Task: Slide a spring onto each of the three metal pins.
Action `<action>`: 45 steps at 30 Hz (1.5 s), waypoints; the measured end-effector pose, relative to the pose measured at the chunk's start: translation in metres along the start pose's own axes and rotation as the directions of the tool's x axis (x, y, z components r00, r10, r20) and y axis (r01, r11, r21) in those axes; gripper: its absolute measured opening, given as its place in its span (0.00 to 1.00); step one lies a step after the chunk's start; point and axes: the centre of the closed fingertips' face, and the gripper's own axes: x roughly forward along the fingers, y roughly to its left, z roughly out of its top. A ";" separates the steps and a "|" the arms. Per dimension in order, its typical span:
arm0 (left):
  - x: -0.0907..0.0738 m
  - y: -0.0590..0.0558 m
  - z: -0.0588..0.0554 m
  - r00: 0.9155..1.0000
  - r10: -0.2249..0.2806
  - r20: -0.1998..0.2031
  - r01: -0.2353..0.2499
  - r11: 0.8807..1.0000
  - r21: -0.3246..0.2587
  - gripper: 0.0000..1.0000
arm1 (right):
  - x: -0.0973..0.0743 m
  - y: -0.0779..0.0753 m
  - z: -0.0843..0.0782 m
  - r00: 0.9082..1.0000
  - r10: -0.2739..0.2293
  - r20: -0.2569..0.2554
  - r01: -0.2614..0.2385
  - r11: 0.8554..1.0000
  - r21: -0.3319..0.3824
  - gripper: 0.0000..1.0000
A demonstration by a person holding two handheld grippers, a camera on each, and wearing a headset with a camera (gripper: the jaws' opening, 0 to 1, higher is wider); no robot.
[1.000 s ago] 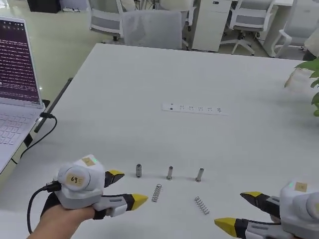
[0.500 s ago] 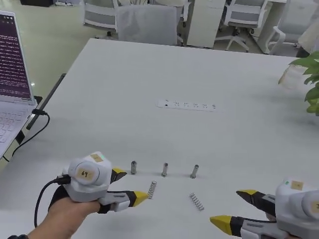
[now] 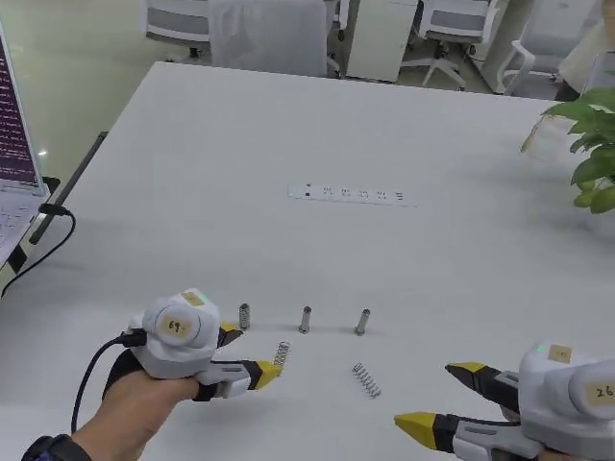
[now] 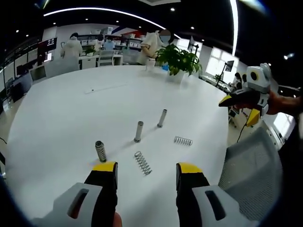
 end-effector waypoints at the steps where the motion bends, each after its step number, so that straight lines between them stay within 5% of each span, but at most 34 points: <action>1: 0.002 0.000 -0.003 1.000 -0.002 -0.002 0.002 1.000 -0.009 0.44 | 0.000 -0.001 0.000 1.000 -0.001 0.000 0.001 1.000 0.001 0.66; 7: 0.012 -0.001 -0.013 1.000 -0.007 -0.021 0.007 1.000 -0.024 0.44 | -0.001 -0.002 -0.001 1.000 -0.012 0.002 0.012 1.000 0.009 0.66; 22: 0.040 0.005 -0.015 0.999 0.016 -0.035 -0.019 0.997 -0.071 0.38 | -0.006 -0.003 -0.011 1.000 -0.025 -0.004 0.025 0.999 0.028 0.66; 36: 0.059 0.007 -0.035 0.993 0.039 -0.109 -0.040 0.999 -0.014 0.26 | -0.010 -0.006 -0.014 0.999 -0.033 -0.015 0.034 0.999 0.025 0.65; 45: 0.060 0.013 -0.033 0.991 0.078 -0.106 -0.079 0.997 -0.005 0.17 | -0.007 -0.004 -0.012 0.999 -0.037 -0.014 0.037 0.999 0.023 0.64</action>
